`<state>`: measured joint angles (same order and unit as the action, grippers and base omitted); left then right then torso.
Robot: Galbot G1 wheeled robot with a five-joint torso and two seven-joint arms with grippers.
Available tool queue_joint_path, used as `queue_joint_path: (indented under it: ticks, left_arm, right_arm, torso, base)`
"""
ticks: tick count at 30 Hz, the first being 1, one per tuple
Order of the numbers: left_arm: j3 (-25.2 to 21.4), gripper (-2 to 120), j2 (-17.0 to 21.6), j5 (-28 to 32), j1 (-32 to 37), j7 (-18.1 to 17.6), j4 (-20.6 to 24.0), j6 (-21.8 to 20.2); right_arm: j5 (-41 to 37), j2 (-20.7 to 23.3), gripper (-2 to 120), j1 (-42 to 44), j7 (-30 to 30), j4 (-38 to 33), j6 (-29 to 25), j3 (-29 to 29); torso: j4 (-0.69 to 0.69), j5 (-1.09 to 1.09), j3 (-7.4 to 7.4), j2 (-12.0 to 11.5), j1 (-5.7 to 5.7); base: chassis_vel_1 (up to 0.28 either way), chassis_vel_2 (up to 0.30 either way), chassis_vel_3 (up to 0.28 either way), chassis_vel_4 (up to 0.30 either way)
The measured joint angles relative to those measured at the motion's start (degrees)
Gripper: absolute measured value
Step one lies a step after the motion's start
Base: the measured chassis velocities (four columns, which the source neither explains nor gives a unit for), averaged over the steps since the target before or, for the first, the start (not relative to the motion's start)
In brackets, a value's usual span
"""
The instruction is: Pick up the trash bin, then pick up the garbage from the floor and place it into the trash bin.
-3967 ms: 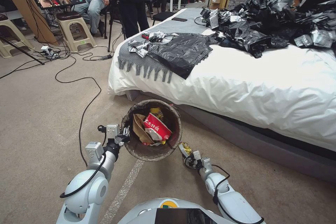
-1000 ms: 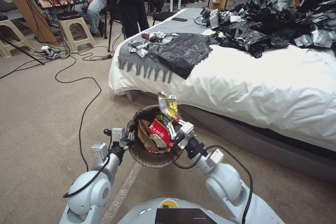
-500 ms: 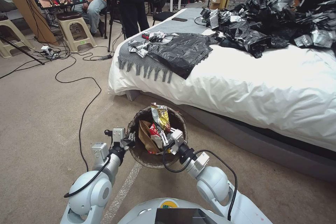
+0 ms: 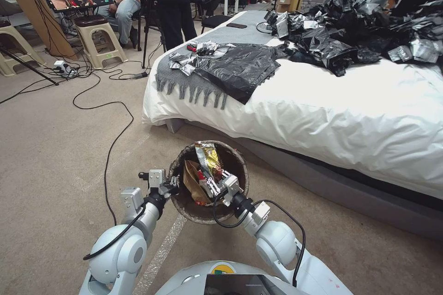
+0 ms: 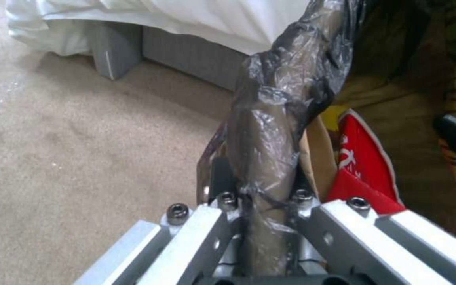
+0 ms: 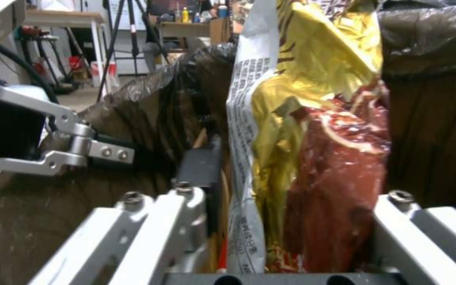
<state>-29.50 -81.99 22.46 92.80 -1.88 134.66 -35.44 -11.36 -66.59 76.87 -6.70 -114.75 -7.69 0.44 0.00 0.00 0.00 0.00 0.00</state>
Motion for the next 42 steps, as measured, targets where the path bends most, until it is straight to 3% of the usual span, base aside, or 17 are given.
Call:
queue_joint_path:
  ticks: [2, 8, 12, 15, 19, 26, 42]
  left_arm:
    - [0.00, 0, 0.00, 0.05, 0.00, -0.02, 0.03, -0.07]
    - [0.05, 0, 0.00, 1.12, 0.12, -0.62, 0.67, -1.28]
    - [0.05, 0, 0.01, 1.24, 0.15, -0.69, 0.87, -1.52]
    - [0.12, 0, 0.05, 1.34, 0.23, -0.85, 1.10, -1.82]
    - [0.14, 0, 0.08, 1.42, 0.27, -0.88, 1.26, -1.88]
    - [0.21, 0, 0.07, 1.63, 0.22, -1.04, 1.31, -2.01]
    - [-0.30, 0, -0.01, 2.51, -0.08, -1.71, 0.62, -2.62]
  right_arm:
    - [0.04, -0.05, 34, 0.00, -0.06, 0.17, -0.01, -0.03]
    - [0.33, -0.05, 62, -0.04, -0.59, 1.53, -0.36, -0.13]
    - [0.35, 0.05, 71, 0.04, -0.85, 1.55, -0.49, -0.05]
    - [0.37, 0.13, 88, 0.23, -1.10, 1.50, -0.64, 0.15]
    - [0.37, 0.26, 98, 0.29, -1.14, 1.35, -0.65, 0.30]
    - [0.45, 0.45, 100, 0.39, -1.18, 0.99, -0.69, 0.55]
    - [3.25, -0.24, 100, 2.60, -0.99, -8.25, -2.02, 6.70]
  torso:
    - [0.00, 0.00, 0.00, 0.00, 0.00]
    - [0.00, 0.00, 0.00, 0.00, 0.00]
    - [0.00, 0.00, 0.00, 0.00, 0.00]
    - [0.00, 0.00, 0.00, 0.00, 0.00]
    - [0.00, 0.00, 0.00, 0.00, 0.00]
    - [0.00, 0.00, 0.00, 0.00, 0.00]
    - [0.00, 0.00, 0.00, 0.00, 0.00]
  base:
    - [0.000, 0.000, 0.000, 0.000]
    - [0.000, 0.000, 0.000, 0.000]
    - [0.000, 0.000, 0.000, 0.000]
    - [0.000, 0.000, 0.000, 0.000]
    - [0.000, 0.000, 0.000, 0.000]
    - [0.000, 0.000, 0.000, 0.000]
    - [0.000, 0.000, 0.000, 0.000]
